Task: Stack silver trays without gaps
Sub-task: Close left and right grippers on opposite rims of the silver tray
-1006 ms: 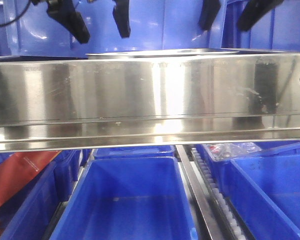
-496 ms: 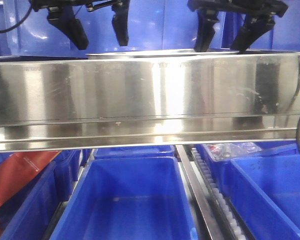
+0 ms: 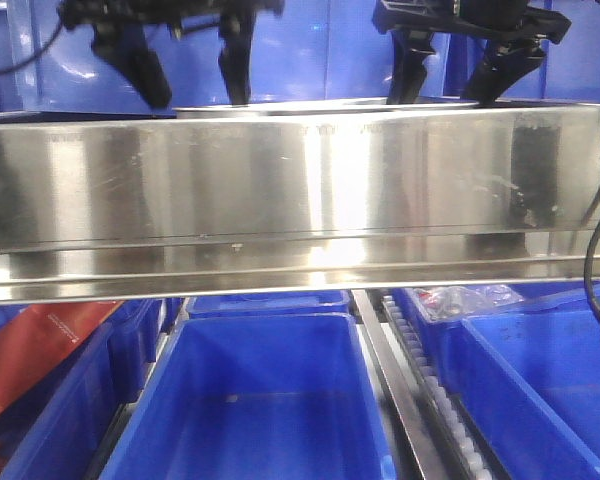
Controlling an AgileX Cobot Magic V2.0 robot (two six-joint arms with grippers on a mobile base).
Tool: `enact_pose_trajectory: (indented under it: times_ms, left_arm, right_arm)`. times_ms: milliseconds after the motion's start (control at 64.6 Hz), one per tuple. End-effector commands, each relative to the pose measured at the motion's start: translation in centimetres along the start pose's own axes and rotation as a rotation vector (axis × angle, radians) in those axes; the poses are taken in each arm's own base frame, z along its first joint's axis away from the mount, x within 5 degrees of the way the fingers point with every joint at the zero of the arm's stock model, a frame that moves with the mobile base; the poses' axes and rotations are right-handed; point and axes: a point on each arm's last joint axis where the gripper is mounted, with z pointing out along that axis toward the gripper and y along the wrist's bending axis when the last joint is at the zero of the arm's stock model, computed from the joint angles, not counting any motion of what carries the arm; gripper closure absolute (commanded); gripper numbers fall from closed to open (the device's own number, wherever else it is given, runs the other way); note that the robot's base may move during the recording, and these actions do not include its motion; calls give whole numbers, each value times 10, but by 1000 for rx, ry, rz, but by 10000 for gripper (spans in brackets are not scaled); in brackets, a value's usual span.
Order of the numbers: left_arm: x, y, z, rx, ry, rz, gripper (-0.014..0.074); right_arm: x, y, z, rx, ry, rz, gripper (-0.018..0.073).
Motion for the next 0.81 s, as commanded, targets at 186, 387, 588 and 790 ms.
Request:
enact_pose_trajectory:
  times_ms: [186,387,588,790]
  left_arm:
    - [2,-4,10,-5,30,-7,214]
    - [2,-4,10,-4,28,-7,279]
    - [1,-3,10,-6,25,-6,547]
    - [1,-3,10,-7,18,-4,603]
  right_arm:
    - [-3,-1,4,6,-12,-6,189]
    - [-1,-2,12,1,16,1,257]
    - [-1,-2,12,1,16,1,560]
    - [-1,-2,12,1,16,1,638]
